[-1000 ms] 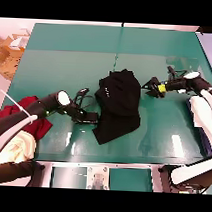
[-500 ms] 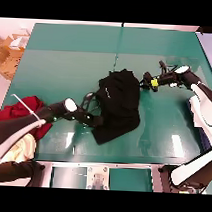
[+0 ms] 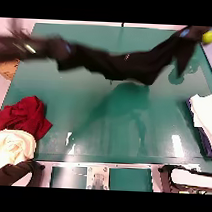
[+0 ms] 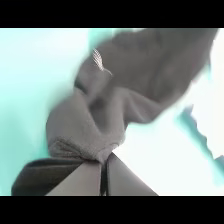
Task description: Fold the shirts.
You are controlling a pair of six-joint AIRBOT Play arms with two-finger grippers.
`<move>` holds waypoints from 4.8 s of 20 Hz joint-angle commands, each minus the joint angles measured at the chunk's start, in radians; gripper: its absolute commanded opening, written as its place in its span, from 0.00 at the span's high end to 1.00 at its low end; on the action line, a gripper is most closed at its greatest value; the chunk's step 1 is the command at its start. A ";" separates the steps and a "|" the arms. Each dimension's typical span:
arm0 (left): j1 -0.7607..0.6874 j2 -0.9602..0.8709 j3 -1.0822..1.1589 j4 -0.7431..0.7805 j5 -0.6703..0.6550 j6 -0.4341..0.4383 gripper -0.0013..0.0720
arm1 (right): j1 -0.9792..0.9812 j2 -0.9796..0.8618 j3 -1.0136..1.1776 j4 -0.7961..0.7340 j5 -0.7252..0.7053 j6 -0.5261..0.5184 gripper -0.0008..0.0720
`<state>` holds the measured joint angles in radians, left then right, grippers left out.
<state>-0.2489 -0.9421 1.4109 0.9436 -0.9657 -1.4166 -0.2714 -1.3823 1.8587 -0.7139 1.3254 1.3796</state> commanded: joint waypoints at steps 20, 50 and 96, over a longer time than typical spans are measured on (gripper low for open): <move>0.035 -0.290 -0.222 0.382 -0.048 -0.089 0.95 | 0.309 0.003 -0.834 -0.049 -0.558 -0.082 0.97; 0.035 -0.422 -0.213 0.415 -0.104 -0.041 0.95 | 0.172 0.182 -1.359 0.100 -0.378 -0.083 0.97; 0.035 -0.787 0.169 0.436 0.490 -0.154 0.95 | -0.062 -0.439 -0.396 0.230 -0.512 -0.209 0.97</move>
<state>-0.2150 -1.6943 1.5818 1.4044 -0.5701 -1.5734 -0.3393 -1.7233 1.3602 -0.4992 0.7906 1.1793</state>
